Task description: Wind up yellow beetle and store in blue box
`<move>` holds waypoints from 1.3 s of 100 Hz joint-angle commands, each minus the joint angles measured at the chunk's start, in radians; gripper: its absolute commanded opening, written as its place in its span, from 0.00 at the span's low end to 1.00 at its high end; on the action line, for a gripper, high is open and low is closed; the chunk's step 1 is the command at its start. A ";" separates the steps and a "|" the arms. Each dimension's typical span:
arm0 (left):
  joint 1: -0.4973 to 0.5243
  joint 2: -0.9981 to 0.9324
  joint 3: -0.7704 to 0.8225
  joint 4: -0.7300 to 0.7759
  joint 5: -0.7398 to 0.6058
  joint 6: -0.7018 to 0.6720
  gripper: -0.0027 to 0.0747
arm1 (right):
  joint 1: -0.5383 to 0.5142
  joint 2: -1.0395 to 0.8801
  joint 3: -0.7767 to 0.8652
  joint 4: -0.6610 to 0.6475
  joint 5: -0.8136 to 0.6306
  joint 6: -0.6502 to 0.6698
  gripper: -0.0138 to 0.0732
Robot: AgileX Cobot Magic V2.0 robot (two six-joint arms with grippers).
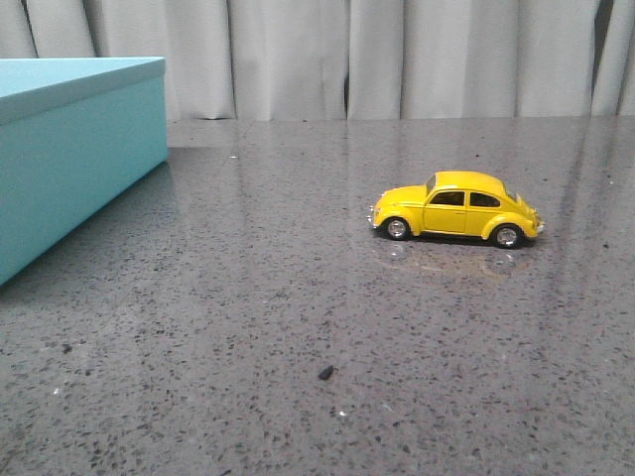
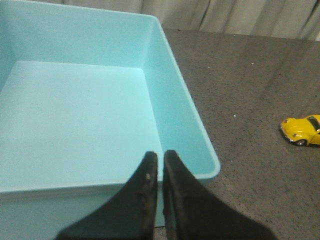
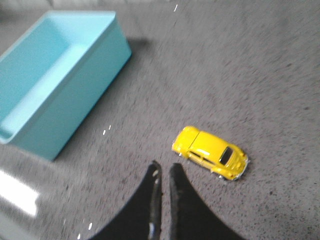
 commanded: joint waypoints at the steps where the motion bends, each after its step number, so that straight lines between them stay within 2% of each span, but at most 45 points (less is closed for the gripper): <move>1: -0.041 0.017 -0.038 -0.009 -0.057 0.011 0.01 | 0.037 0.138 -0.179 -0.048 0.105 0.042 0.11; 20: -0.102 0.017 -0.038 -0.006 -0.059 0.011 0.01 | 0.179 0.403 -0.404 -0.253 0.283 0.192 0.11; 47: -0.102 0.017 -0.038 -0.004 -0.059 0.011 0.01 | 0.342 0.600 -0.430 -0.339 0.259 0.269 0.11; 60: -0.120 0.017 -0.038 -0.002 -0.059 0.011 0.01 | 0.349 0.639 -0.430 -0.356 0.206 0.312 0.11; 78: -0.142 0.017 -0.038 0.012 -0.059 0.011 0.01 | 0.347 0.680 -0.404 -0.356 0.212 0.328 0.11; 107: -0.144 0.017 -0.038 0.023 -0.059 0.011 0.01 | 0.347 0.682 -0.299 -0.365 0.050 0.391 0.11; 130: -0.151 0.017 -0.038 0.025 -0.059 0.011 0.01 | 0.294 0.706 -0.300 -0.374 0.033 0.405 0.11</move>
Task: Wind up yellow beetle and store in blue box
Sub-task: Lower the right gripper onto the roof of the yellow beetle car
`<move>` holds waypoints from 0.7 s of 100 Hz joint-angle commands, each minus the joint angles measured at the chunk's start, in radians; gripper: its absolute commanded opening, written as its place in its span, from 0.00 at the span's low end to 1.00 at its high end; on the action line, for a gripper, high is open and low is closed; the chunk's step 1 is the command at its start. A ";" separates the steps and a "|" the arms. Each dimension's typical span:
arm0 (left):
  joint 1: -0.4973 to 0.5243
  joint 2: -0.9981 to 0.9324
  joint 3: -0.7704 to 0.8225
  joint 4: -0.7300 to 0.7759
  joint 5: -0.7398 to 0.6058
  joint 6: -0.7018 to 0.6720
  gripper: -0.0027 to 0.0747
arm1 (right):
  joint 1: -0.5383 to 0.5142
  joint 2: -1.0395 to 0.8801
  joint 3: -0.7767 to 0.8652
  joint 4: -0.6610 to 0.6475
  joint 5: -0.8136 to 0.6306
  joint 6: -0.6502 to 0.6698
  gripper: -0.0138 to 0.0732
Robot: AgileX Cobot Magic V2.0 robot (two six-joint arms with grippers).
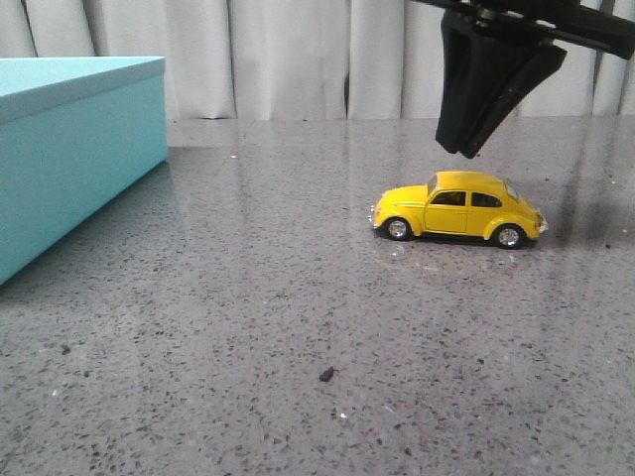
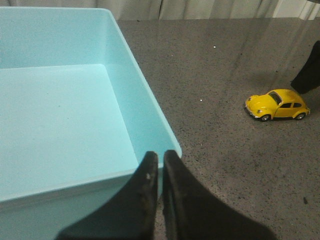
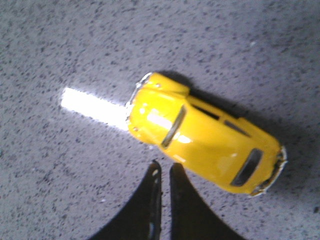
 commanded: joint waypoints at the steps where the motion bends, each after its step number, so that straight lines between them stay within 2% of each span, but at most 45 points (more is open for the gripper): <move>1: -0.008 0.017 -0.032 -0.010 -0.066 0.003 0.01 | -0.030 -0.020 -0.022 -0.006 -0.031 0.005 0.11; 70: -0.008 0.017 -0.032 -0.010 -0.068 0.003 0.01 | -0.043 -0.011 -0.024 0.048 -0.038 -0.012 0.11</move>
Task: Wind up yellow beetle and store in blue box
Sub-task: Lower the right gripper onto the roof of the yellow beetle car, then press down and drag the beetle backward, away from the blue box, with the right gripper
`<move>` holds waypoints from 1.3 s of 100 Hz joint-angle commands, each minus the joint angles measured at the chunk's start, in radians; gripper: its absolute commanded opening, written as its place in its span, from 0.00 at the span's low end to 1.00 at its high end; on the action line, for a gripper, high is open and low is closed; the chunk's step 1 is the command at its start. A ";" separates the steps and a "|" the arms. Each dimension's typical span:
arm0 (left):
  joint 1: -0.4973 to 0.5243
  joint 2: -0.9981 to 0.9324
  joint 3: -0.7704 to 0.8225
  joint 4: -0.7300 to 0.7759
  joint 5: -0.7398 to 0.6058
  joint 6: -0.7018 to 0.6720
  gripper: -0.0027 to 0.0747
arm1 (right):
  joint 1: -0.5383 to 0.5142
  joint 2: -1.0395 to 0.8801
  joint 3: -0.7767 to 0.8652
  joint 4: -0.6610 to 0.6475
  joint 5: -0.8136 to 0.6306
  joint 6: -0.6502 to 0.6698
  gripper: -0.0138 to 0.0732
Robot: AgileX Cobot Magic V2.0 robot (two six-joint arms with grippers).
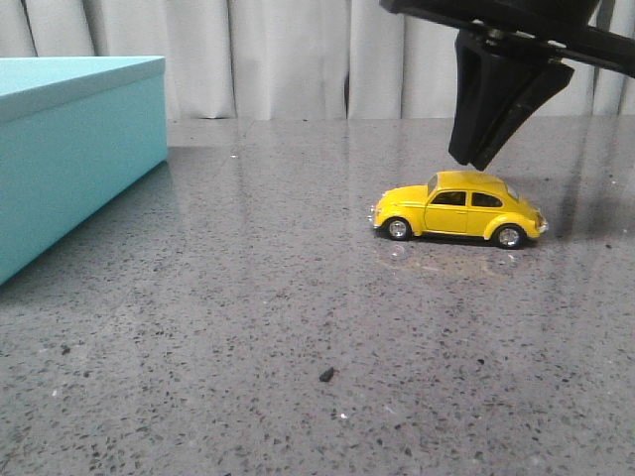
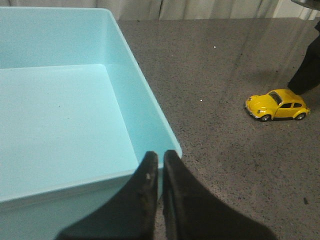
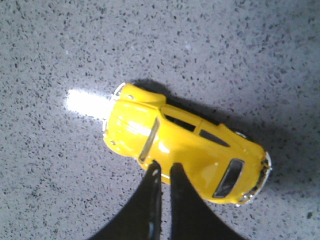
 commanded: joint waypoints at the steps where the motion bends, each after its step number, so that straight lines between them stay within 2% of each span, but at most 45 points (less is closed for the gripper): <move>1: -0.008 0.017 -0.032 -0.010 -0.068 0.003 0.01 | -0.004 -0.038 -0.024 0.020 -0.037 -0.014 0.11; 98: -0.008 0.017 -0.032 -0.010 -0.073 0.003 0.01 | -0.004 0.004 -0.024 0.018 -0.031 -0.014 0.11; 130: -0.008 0.017 -0.032 -0.010 -0.073 0.003 0.01 | -0.004 0.004 -0.024 -0.064 0.028 -0.014 0.11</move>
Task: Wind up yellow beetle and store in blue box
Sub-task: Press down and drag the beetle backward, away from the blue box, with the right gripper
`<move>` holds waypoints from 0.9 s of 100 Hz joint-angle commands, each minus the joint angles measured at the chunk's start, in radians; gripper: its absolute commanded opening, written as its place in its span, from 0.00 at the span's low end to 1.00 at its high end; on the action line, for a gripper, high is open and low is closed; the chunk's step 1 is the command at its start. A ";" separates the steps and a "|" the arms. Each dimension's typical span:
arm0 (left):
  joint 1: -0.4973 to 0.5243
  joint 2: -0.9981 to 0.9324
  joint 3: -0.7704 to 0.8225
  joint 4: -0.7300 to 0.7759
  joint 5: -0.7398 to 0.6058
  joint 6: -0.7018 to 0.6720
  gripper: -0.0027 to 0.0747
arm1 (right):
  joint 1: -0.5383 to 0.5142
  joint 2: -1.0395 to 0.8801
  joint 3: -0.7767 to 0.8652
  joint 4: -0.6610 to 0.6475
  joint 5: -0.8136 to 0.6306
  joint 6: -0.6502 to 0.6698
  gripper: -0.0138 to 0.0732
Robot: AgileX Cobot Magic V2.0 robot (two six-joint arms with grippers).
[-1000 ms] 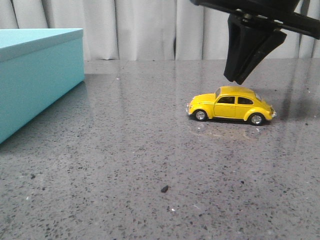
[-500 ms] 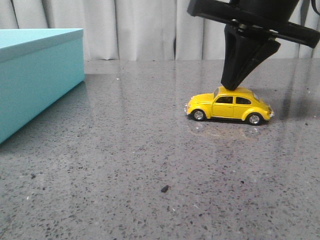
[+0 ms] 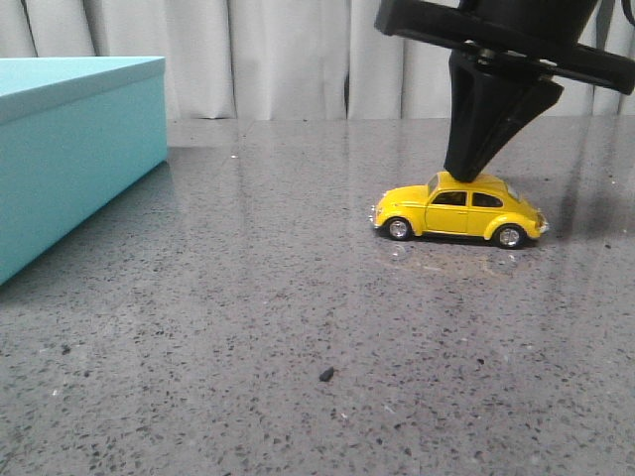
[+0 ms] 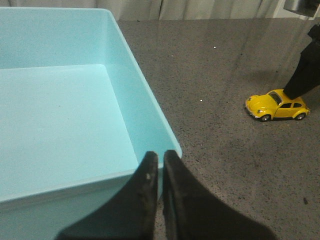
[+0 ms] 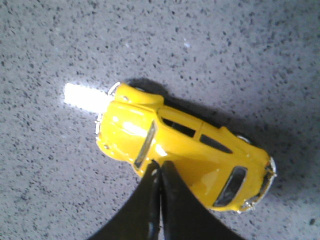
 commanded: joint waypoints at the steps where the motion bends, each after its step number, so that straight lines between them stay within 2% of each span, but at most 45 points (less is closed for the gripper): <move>1: -0.008 0.017 -0.032 -0.010 -0.073 0.003 0.01 | -0.004 -0.031 -0.024 -0.050 0.022 -0.009 0.11; 42: -0.008 0.017 -0.032 -0.010 -0.073 0.003 0.01 | -0.006 -0.031 -0.024 -0.202 0.133 -0.009 0.11; 90: -0.008 0.017 -0.032 -0.010 -0.073 0.003 0.01 | -0.017 -0.031 -0.024 -0.289 0.196 -0.007 0.11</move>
